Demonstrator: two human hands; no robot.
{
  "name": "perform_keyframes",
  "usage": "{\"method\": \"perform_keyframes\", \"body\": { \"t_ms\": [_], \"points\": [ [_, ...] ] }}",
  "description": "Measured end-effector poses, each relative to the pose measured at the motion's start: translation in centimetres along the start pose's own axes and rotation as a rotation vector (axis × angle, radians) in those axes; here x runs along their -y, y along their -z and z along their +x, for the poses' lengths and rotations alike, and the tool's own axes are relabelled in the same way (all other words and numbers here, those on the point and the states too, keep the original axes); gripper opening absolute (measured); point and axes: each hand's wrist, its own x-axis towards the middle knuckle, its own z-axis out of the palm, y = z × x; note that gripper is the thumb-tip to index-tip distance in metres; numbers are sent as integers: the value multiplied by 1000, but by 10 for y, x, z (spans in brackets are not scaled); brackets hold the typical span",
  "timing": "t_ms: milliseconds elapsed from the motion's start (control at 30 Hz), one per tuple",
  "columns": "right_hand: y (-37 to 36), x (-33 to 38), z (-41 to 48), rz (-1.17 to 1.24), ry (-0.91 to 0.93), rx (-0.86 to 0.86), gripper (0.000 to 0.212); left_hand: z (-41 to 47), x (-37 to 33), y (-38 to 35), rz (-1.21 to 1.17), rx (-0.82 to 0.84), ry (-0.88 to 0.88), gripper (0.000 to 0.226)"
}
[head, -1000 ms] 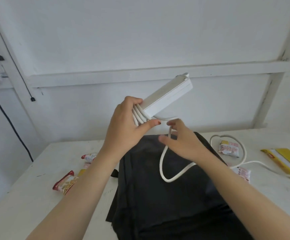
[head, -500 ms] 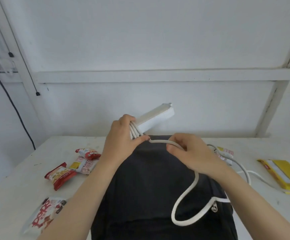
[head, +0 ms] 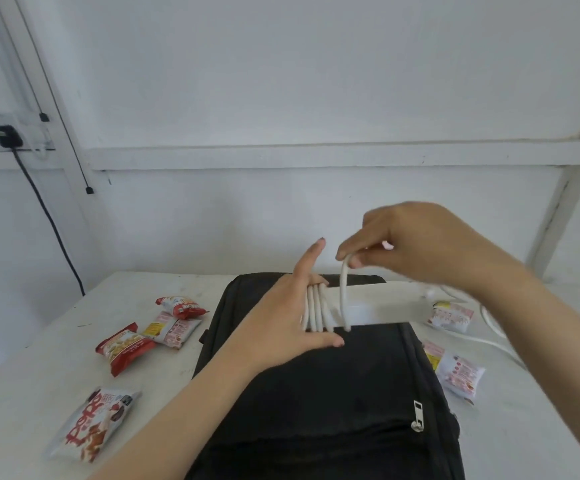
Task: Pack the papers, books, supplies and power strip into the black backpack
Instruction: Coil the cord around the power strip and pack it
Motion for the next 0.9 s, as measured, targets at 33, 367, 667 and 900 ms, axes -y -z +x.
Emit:
{"method": "perform_keyframes", "body": {
  "t_ms": [33,367,667,900],
  "points": [
    [8,-9,4,189,-38,47,17,-4,-6,0,-128,-15,-16,125],
    [-42,-46,0,1084,-199,88,16,-15,-13,1,-1007,-178,38,91],
    [-96,8,-15,1157,-375,-26,24,-12,3,-15,-1138,-336,211,57],
    [-99,24,-8,1312,-653,-145,41,-3,4,-12,-1068,-375,216,51]
  ]
}}
